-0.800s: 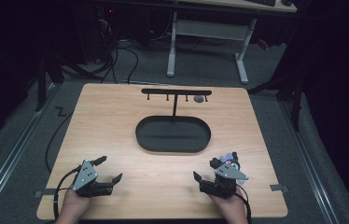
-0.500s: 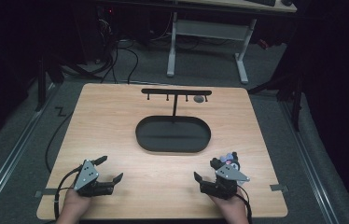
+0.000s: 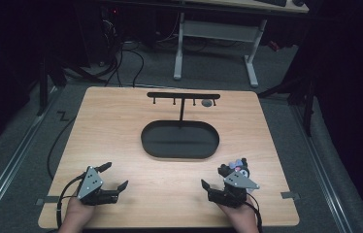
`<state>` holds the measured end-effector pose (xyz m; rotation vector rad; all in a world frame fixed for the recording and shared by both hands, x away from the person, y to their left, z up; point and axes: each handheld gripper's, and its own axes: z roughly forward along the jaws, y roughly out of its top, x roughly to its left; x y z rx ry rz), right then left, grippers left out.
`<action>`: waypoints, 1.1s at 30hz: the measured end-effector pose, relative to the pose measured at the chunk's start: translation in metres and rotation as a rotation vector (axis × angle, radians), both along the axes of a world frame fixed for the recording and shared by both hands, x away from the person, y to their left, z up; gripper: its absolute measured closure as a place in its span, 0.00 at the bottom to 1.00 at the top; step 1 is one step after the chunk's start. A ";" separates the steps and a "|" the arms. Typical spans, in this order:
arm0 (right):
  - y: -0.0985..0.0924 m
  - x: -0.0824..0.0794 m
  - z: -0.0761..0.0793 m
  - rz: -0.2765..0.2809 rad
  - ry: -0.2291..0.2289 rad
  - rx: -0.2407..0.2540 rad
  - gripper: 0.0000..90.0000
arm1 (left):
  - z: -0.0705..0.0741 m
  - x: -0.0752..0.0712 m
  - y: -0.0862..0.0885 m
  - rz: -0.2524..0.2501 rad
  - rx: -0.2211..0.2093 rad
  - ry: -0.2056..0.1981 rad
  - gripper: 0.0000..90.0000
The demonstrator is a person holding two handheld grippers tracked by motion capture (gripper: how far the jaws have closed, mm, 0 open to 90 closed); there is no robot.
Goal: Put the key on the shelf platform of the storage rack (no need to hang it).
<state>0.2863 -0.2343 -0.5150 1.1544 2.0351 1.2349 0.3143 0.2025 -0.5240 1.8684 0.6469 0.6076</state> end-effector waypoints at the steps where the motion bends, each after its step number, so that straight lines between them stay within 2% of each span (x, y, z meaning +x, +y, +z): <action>1: 0.000 0.000 0.000 0.001 0.008 0.000 0.26 | 0.000 0.000 0.000 0.001 0.002 -0.004 0.15; 6: 0.003 0.001 0.001 0.018 0.038 -0.033 0.26 | 0.000 0.000 0.000 0.002 0.009 -0.007 0.15; 17: 0.005 0.002 -0.001 0.033 0.078 -0.044 0.26 | 0.000 0.000 0.000 0.007 0.005 -0.007 0.15; 18: 0.006 0.003 -0.002 0.038 0.096 -0.036 0.26 | 0.000 0.000 0.000 0.006 0.008 -0.009 0.15; 23: 0.007 0.005 -0.003 0.050 0.125 -0.047 0.26 | 0.000 -0.001 0.000 0.005 0.014 -0.004 0.15; 30: 0.008 0.004 -0.003 0.061 0.139 -0.061 0.26 | 0.001 -0.001 0.001 0.013 0.018 -0.011 0.14; 33: 0.007 0.004 -0.003 0.066 0.153 -0.057 0.26 | 0.001 -0.001 0.004 0.022 0.003 -0.015 0.13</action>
